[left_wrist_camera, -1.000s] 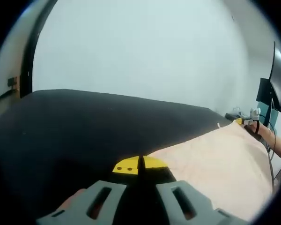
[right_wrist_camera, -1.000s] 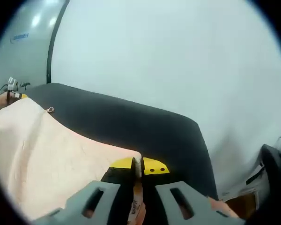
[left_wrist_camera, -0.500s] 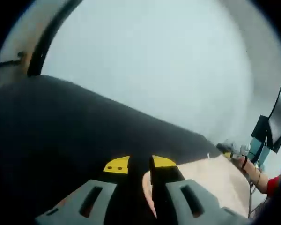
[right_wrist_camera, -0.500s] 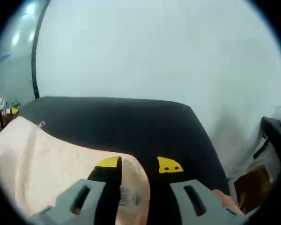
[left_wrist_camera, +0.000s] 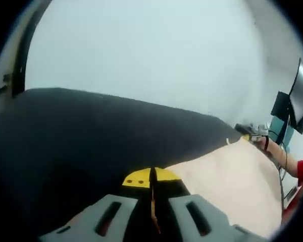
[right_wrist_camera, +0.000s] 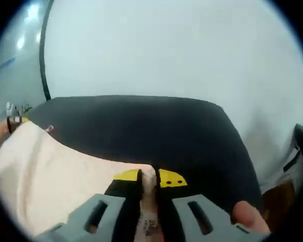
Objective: Fold the towel on the table until its edges align and the towel forms a compact rectangular stack.
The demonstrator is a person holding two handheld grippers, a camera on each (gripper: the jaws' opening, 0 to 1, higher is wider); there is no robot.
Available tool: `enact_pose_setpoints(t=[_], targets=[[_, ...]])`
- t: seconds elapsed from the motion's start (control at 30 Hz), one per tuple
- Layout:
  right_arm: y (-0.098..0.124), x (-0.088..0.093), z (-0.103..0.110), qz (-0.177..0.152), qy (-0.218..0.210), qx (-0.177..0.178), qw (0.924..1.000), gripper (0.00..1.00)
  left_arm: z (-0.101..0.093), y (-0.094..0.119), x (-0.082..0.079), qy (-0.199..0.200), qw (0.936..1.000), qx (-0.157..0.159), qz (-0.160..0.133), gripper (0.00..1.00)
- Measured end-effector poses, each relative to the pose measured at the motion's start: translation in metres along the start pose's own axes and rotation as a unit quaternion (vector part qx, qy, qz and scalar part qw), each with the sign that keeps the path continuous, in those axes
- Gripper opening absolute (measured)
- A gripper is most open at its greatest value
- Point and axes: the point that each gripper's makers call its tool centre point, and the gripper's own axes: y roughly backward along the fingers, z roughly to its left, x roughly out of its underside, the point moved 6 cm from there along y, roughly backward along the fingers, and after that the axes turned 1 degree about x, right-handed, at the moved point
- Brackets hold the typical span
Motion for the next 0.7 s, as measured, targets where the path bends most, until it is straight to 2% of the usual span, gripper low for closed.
enact_pose_setpoints(t=[0.03,0.07,0.1,0.13,0.17,0.27,0.3,0.33,0.37,0.4,0.43,0.47,0.5,0.57,0.6,0.67,0.7], targets=[[0.0,0.0,-0.001,0.0,-0.001,0.003,1.0,0.07,-0.012,-0.001,0.001,-0.004,1.0,-0.004,-0.006,0.01],[-0.002,0.001,-0.003,0.004,-0.004,0.007,1.0,0.08,-0.013,0.0,-0.001,-0.013,0.9997,-0.012,-0.014,0.01],[-0.003,0.004,-0.006,0.016,-0.008,0.016,0.9997,0.11,0.006,-0.002,-0.006,-0.017,0.9995,-0.022,-0.012,0.0],[-0.003,0.004,-0.007,0.01,-0.005,0.019,0.9998,0.14,0.01,-0.003,-0.007,-0.028,0.9989,-0.034,-0.017,0.0],[-0.002,0.004,-0.01,0.009,-0.007,0.029,0.9995,0.18,-0.002,-0.003,-0.004,-0.031,0.9985,-0.038,-0.024,0.0],[0.001,0.003,-0.02,0.024,-0.008,0.056,0.9981,0.38,-0.003,-0.002,-0.005,-0.035,0.9969,-0.054,-0.046,0.0],[0.005,0.003,-0.024,0.033,-0.011,0.073,0.9967,0.45,0.016,-0.006,-0.012,-0.034,0.9971,-0.05,-0.046,0.01],[0.013,-0.001,-0.024,0.02,-0.021,0.086,0.9958,0.5,0.025,-0.007,-0.018,-0.031,0.9973,-0.042,-0.052,0.01],[0.021,-0.009,-0.021,-0.011,-0.041,0.084,0.9956,0.47,0.018,-0.003,-0.022,-0.012,0.9974,-0.033,-0.063,0.01],[0.03,-0.017,-0.014,-0.037,-0.068,0.069,0.9946,0.39,0.012,0.002,-0.026,0.001,0.9972,-0.023,-0.071,0.02],[0.039,-0.024,-0.005,-0.055,-0.078,0.054,0.9939,0.38,-0.006,0.01,-0.028,0.0,0.9961,-0.008,-0.088,0.02],[0.051,-0.029,0.006,-0.066,-0.061,0.053,0.9945,0.42,-0.019,0.017,-0.031,-0.013,0.9949,0.004,-0.1,0.03],[0.061,-0.032,0.021,-0.074,-0.044,0.046,0.9952,0.47,-0.03,0.023,-0.03,-0.041,0.9943,0.014,-0.097,0.03],[0.075,-0.03,0.071,-0.085,-0.005,-0.007,0.9963,0.49,-0.053,0.031,-0.023,-0.089,0.9928,0.032,-0.073,0.06],[0.07,-0.029,0.081,-0.079,0.023,-0.032,0.9961,0.5,-0.066,0.035,-0.018,-0.118,0.9902,0.035,-0.066,0.08],[0.073,-0.008,0.112,-0.055,0.069,-0.041,0.9953,0.55,-0.076,0.039,-0.012,-0.135,0.9888,0.043,-0.047,0.1],[0.074,-0.001,0.121,-0.045,0.087,-0.047,0.9941,0.56,-0.078,0.041,-0.012,-0.142,0.9876,0.046,-0.047,0.1]])
